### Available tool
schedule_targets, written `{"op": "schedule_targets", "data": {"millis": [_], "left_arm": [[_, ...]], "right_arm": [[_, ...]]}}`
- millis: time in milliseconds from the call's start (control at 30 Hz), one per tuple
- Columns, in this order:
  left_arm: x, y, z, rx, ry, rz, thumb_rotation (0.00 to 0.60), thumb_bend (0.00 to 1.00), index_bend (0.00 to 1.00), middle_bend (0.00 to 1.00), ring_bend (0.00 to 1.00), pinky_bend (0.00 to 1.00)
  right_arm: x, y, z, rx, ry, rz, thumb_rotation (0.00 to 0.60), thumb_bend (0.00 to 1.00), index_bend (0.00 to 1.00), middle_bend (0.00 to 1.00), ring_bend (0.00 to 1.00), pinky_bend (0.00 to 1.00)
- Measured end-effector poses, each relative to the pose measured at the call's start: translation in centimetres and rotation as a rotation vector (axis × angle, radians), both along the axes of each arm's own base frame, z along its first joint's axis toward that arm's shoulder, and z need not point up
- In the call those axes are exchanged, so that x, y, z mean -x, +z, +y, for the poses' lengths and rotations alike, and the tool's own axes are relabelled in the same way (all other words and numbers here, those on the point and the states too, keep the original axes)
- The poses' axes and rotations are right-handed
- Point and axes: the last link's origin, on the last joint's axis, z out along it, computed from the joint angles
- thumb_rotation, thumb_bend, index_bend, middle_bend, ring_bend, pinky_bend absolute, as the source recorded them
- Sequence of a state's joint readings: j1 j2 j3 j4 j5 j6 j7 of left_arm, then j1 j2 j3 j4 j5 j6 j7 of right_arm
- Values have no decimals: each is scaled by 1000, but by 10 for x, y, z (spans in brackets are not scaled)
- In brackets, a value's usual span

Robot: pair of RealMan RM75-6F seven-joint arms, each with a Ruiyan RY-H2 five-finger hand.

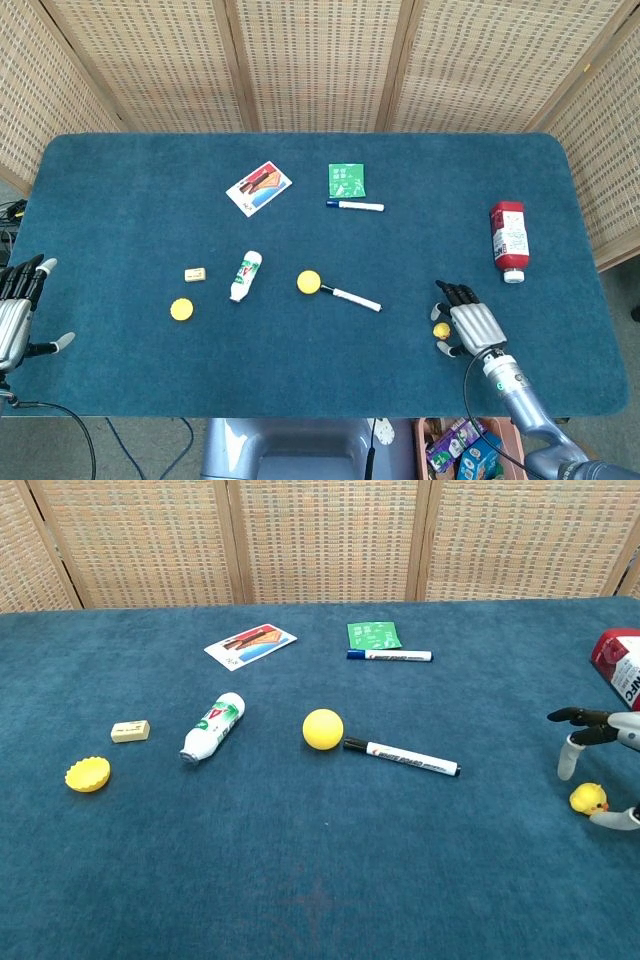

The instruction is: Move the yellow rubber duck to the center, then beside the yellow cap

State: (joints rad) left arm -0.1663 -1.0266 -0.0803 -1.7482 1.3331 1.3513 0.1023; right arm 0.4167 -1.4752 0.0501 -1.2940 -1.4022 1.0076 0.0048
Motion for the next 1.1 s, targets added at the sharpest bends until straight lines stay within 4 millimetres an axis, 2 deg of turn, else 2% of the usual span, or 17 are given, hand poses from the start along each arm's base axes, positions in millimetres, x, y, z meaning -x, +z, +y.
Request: {"op": "schedule_targets", "data": {"millis": [233, 367, 1100], "left_arm": [[0, -1, 0, 7, -2, 1, 600, 0, 0, 0, 0, 0], [0, -1, 0, 9, -1, 3, 600, 0, 0, 0, 0, 0], [-1, -4, -2, 21, 1, 8, 600, 0, 0, 0, 0, 0]], "right_arm": [[5, 3, -3, 0, -30, 9, 600, 228, 403, 0, 0, 0], [5, 4, -3, -7, -40, 3, 600, 266, 407, 0, 0, 0], [6, 3, -4, -14, -43, 0, 600, 326, 552, 0, 0, 0]]}}
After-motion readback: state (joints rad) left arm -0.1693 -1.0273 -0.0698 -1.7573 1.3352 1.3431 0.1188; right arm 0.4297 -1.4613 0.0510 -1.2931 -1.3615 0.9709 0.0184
